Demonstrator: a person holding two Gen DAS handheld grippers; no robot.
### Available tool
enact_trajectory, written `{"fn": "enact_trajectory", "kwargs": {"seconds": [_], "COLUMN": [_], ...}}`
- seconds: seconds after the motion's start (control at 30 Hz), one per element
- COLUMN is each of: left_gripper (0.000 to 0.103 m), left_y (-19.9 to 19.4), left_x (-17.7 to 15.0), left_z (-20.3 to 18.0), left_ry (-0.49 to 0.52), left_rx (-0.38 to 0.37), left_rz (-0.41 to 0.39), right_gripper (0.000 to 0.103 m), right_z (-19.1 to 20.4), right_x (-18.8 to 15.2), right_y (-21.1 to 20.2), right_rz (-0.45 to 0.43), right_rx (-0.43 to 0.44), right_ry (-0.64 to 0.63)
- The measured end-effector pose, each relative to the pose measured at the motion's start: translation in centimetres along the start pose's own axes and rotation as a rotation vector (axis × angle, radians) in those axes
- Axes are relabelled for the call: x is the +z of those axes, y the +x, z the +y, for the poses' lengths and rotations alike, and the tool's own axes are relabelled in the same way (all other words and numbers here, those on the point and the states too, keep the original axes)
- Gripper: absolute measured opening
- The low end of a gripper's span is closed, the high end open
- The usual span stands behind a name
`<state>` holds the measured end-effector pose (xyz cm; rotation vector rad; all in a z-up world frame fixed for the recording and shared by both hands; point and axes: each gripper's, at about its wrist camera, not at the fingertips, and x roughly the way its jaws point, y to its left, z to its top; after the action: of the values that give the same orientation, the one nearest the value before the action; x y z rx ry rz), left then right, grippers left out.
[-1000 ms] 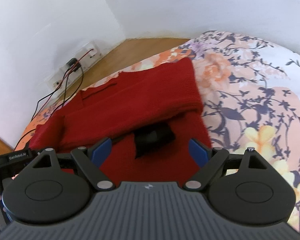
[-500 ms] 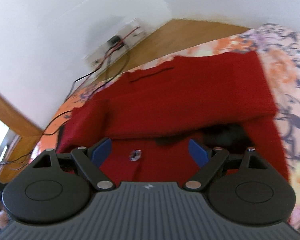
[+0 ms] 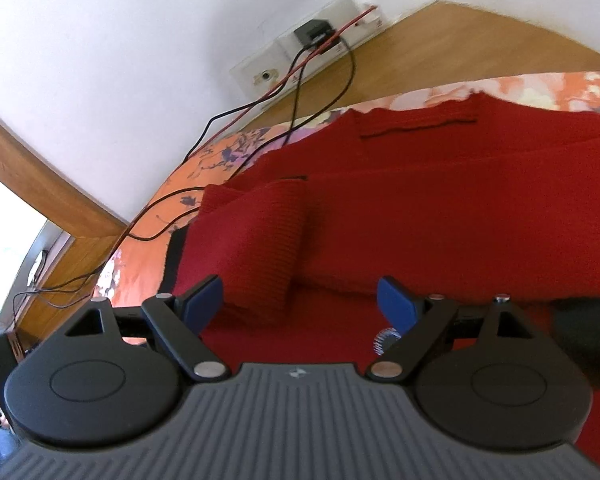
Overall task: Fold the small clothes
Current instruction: 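Grasp the folded black-cuffed sleeve with the right tool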
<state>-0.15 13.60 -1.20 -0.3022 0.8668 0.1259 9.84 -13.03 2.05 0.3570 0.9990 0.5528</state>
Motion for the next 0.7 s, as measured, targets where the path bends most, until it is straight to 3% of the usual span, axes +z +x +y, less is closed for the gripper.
{"fn": "enact_trajectory", "kwargs": {"seconds": [0.27, 0.4, 0.53, 0.57, 0.6, 0.67, 0.7], "left_gripper": [0.046, 0.046, 0.046, 0.046, 0.046, 0.046, 0.046], "left_y": [0.5, 0.6, 1.0, 1.1, 1.1, 1.3, 1.5], "left_x": [0.3, 0.2, 0.2, 0.2, 0.2, 0.4, 0.5], "left_z": [1.4, 2.1, 2.8, 2.9, 3.0, 3.1, 3.1], "left_ry": [-0.035, -0.052, -0.08, -0.083, -0.082, -0.078, -0.076], "left_rx": [-0.031, -0.041, -0.067, -0.071, -0.073, -0.074, -0.075], "left_rz": [-0.007, -0.01, 0.003, 0.002, -0.001, -0.008, -0.008], "right_gripper": [0.089, 0.089, 0.087, 0.081, 0.061, 0.032, 0.025], "right_z": [0.8, 1.4, 2.0, 2.0, 2.1, 2.5, 2.6], "right_x": [1.4, 1.5, 1.3, 1.2, 1.1, 1.0, 1.1], "right_y": [4.7, 6.7, 8.6, 9.0, 9.2, 9.3, 9.1], "right_rz": [0.078, 0.128, 0.168, 0.178, 0.179, 0.158, 0.146], "right_rx": [0.049, 0.048, 0.101, 0.113, 0.116, 0.113, 0.122], "right_ry": [0.124, 0.129, 0.123, 0.132, 0.133, 0.109, 0.102]}}
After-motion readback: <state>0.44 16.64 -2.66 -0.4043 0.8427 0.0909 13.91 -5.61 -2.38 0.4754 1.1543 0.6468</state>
